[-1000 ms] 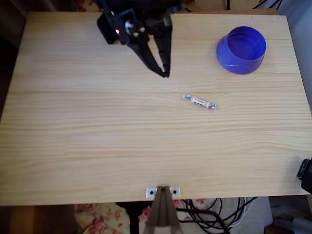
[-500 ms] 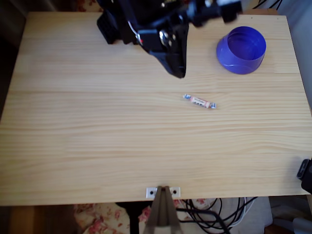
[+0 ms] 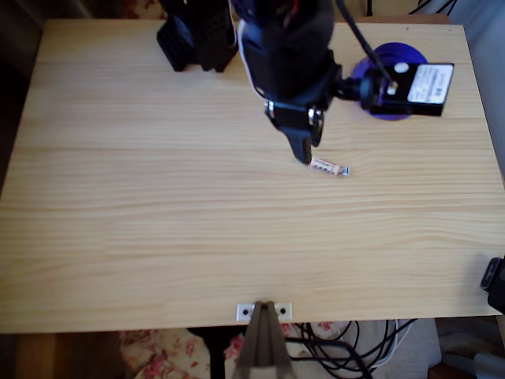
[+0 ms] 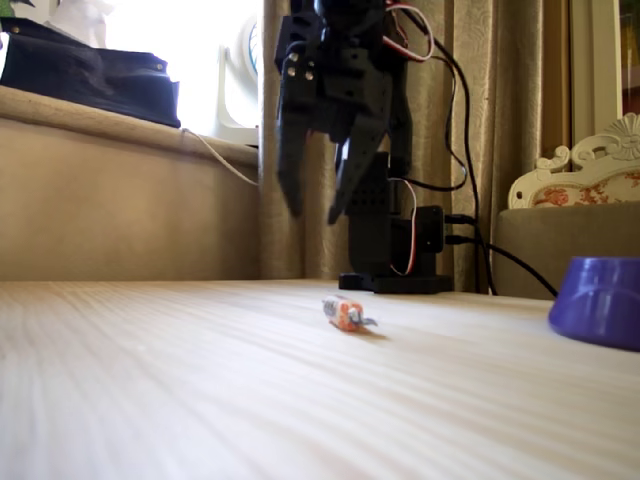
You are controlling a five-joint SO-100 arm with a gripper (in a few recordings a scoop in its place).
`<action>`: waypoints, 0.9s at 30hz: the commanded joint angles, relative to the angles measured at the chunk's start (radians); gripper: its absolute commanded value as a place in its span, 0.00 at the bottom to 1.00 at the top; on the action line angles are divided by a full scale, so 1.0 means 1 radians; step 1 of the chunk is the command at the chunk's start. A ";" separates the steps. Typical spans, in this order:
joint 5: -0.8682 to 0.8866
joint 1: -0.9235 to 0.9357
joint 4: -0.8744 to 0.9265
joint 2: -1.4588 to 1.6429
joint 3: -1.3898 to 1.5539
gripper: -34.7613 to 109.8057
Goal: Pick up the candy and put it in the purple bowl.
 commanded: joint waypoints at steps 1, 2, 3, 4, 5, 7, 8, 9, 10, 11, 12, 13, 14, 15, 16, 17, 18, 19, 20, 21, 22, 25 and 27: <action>0.017 -0.014 -0.018 -0.023 -0.114 0.37; 0.023 -0.020 -0.021 -0.037 -0.121 0.37; 0.034 -0.028 -0.025 -0.049 -0.130 0.37; 0.044 -0.038 -0.028 -0.058 -0.137 0.37; 0.054 -0.048 -0.034 -0.069 -0.140 0.37; 0.074 -0.066 -0.046 -0.087 -0.141 0.38; 0.084 -0.072 -0.051 -0.097 -0.140 0.38; 0.100 -0.078 -0.055 -0.101 -0.135 0.39; 0.118 -0.084 -0.057 -0.103 -0.132 0.39; 0.138 -0.091 -0.057 -0.104 -0.127 0.39; 0.156 -0.097 -0.061 -0.106 -0.120 0.39; 0.164 -0.101 -0.072 -0.109 -0.109 0.39; 0.167 -0.101 -0.091 -0.115 -0.097 0.39; 0.167 -0.101 -0.107 -0.124 -0.086 0.39; 0.167 -0.100 -0.124 -0.135 -0.075 0.39; 0.167 -0.095 -0.138 -0.146 -0.066 0.39; 0.170 -0.094 -0.146 -0.153 -0.061 0.39; 0.176 -0.092 -0.153 -0.158 -0.055 0.39; 0.181 -0.092 -0.163 -0.161 -0.051 0.39; 0.186 -0.094 -0.172 -0.163 -0.044 0.39; 0.189 -0.097 -0.179 -0.166 -0.040 0.39; 0.190 -0.101 -0.198 -0.181 -0.025 0.39; 0.195 -0.095 -0.204 -0.187 -0.009 0.39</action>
